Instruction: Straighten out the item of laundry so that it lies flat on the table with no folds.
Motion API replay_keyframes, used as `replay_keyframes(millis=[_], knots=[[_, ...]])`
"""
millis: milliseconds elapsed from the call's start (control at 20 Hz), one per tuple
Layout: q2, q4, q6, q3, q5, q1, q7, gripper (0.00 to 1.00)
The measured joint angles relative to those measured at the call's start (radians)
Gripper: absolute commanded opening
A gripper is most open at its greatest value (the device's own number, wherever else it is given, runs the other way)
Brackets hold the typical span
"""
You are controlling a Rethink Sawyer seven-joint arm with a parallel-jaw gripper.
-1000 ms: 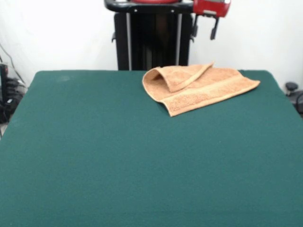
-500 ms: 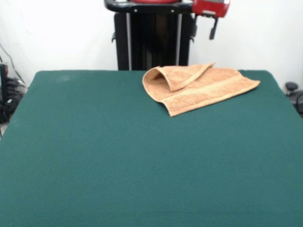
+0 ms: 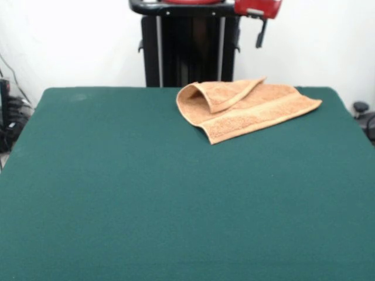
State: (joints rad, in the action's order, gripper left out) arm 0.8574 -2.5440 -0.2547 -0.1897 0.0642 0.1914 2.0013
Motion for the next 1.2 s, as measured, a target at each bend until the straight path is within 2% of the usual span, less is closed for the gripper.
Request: replay_keyframes(millis=[300,1200], knots=[[0.029,0.080,0.070,0.000,-0.002,-0.055,0.000,1.00],[0.015,0.295,0.174,0.000,-0.013,-0.160,0.000,1.00]])
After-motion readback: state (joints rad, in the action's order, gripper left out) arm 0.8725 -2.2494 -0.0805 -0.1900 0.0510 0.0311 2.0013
